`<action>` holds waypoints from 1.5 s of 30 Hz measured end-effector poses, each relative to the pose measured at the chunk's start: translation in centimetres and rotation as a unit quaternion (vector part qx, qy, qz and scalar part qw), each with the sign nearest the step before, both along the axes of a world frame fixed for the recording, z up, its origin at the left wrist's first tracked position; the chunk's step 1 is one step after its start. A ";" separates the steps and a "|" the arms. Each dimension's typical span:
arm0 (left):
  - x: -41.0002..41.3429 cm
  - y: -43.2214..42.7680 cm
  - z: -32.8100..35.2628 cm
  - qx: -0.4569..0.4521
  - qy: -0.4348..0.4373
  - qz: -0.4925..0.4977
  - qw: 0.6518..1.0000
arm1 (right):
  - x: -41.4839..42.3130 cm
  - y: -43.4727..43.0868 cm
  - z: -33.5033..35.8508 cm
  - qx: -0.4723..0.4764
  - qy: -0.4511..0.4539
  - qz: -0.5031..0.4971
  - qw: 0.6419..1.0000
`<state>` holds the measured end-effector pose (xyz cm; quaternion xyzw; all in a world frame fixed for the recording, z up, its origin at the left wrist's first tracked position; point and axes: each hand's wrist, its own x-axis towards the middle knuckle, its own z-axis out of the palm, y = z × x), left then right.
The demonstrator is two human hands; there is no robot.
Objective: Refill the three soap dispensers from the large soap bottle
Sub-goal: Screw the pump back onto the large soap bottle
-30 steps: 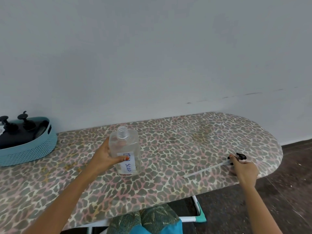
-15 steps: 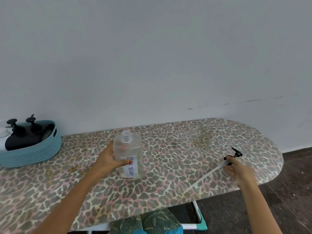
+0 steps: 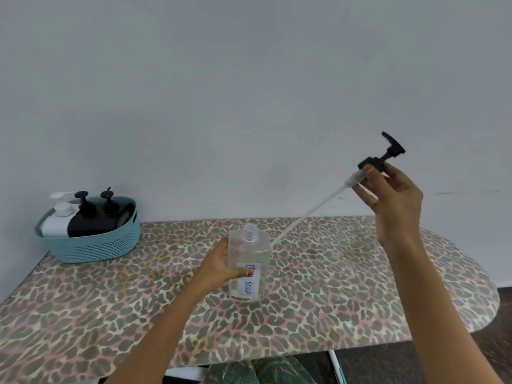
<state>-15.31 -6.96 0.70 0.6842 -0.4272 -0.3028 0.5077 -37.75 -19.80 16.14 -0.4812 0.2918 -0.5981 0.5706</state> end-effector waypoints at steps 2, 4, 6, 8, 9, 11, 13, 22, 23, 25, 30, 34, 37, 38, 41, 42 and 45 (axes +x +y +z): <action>0.0 -0.1 0.2 -0.001 0.006 -0.003 1.000 | 1.3 0.4 1.2 -0.017 -0.012 0.010 1.000; 0.1 -0.1 0.3 0.001 0.010 -0.007 1.000 | 2.4 0.6 2.1 -0.035 -0.013 0.019 0.999; 0.2 -0.1 0.2 0.004 0.007 -0.011 1.000 | 3.5 0.6 2.6 -0.053 -0.003 0.024 0.998; 0.3 -0.1 0.1 0.007 0.009 -0.013 1.000 | 4.6 0.6 2.7 -0.068 0.012 0.028 0.997; 0.3 -0.1 0.1 0.005 0.013 -0.013 1.000 | 5.1 0.6 2.7 -0.076 0.020 0.030 0.996; 0.5 -0.2 -0.1 0.004 0.017 -0.015 1.000 | 6.0 0.8 2.2 -0.094 0.043 0.037 0.994; 0.6 -0.3 -0.2 0.004 0.017 -0.015 1.000 | 6.9 1.0 1.5 -0.111 0.080 0.044 0.990; 0.9 -0.5 -0.6 -0.001 0.018 -0.014 1.000 | 9.6 3.5 -4.6 -0.200 0.250 0.136 0.938; 0.9 -0.5 -0.6 -0.001 0.017 -0.012 1.000 | 9.7 3.7 -5.2 -0.199 0.258 0.143 0.935; 1.1 -0.5 -0.8 0.000 0.014 -0.011 1.000 | 9.9 3.8 -6.2 -0.201 0.267 0.154 0.930; 1.4 -0.7 -1.3 0.002 0.001 -0.007 1.000 | 9.8 3.9 -7.4 -0.223 0.276 0.149 0.923; 1.4 -0.6 -1.4 0.004 0.000 -0.007 1.000 | 10.0 4.1 -8.7 -0.250 0.323 0.160 0.899; 1.4 -0.5 -1.5 0.009 0.000 -0.007 1.000 | 9.9 4.3 -9.5 -0.246 0.325 0.149 0.901; 1.4 -0.5 -1.4 0.011 0.000 -0.006 1.000 | 9.8 4.4 -9.6 -0.244 0.322 0.145 0.903; 1.3 -0.4 -1.3 0.014 0.006 -0.003 1.000 | 10.0 4.7 -10.0 -0.239 0.324 0.140 0.905; 1.2 -0.4 -1.2 0.014 0.008 -0.003 1.000 | 10.0 4.7 -10.0 -0.237 0.323 0.139 0.906; 1.1 -0.4 -1.1 0.012 0.011 -0.002 1.000 | 10.3 4.7 -10.1 -0.237 0.319 0.140 0.907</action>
